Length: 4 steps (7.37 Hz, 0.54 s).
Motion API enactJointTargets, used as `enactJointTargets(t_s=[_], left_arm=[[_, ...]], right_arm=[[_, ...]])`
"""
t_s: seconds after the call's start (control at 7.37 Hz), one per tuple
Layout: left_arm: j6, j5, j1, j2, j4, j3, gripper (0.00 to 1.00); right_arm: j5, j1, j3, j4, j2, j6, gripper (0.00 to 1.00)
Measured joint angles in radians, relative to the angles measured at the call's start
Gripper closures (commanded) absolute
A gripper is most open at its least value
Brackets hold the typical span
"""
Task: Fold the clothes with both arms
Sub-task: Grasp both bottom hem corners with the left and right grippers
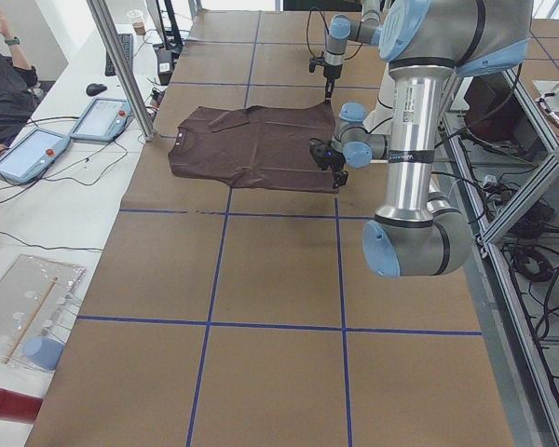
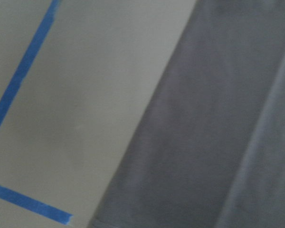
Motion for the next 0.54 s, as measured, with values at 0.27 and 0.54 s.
enactJointTargets(t_s=[0.27, 0.54], left_arm=[[-0.022, 0.005, 0.015, 0.005, -0.001, 0.034, 0.02], [-0.033, 0.006, 0.029, 0.002, -0.003, 0.049, 0.12]], right_arm=[[0.0, 0.003, -0.001, 0.0, 0.008, 0.0, 1.0], [0.0, 0.005, -0.001, -0.001, 0.009, 0.0, 1.0]])
